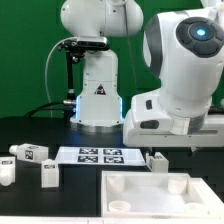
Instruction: Assemble square table
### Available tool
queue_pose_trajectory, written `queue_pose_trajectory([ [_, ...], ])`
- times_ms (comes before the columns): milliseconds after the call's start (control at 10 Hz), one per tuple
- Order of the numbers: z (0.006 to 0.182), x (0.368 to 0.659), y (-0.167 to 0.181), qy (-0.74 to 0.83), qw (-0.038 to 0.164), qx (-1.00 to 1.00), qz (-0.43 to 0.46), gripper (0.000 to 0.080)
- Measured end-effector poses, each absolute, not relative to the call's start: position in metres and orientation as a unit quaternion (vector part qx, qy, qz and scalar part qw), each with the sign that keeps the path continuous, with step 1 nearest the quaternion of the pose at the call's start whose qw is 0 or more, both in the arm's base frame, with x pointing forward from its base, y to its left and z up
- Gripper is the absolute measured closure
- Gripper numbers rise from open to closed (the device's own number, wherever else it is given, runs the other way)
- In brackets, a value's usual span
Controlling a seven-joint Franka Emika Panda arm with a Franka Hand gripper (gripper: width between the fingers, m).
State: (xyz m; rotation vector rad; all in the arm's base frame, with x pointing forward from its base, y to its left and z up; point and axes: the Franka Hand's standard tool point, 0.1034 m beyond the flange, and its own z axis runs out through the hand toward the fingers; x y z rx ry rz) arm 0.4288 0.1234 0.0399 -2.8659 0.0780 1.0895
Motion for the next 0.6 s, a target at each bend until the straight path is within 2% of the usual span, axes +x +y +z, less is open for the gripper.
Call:
queue_pose_trajectory([
  [300, 0.0381, 0.4276, 0.1181, 0.018, 0.036, -0.887, 0.460, 0.0150],
  [600, 0.0352, 0.4314, 0.1194, 0.018, 0.038, -0.885, 0.463, 0.0150],
])
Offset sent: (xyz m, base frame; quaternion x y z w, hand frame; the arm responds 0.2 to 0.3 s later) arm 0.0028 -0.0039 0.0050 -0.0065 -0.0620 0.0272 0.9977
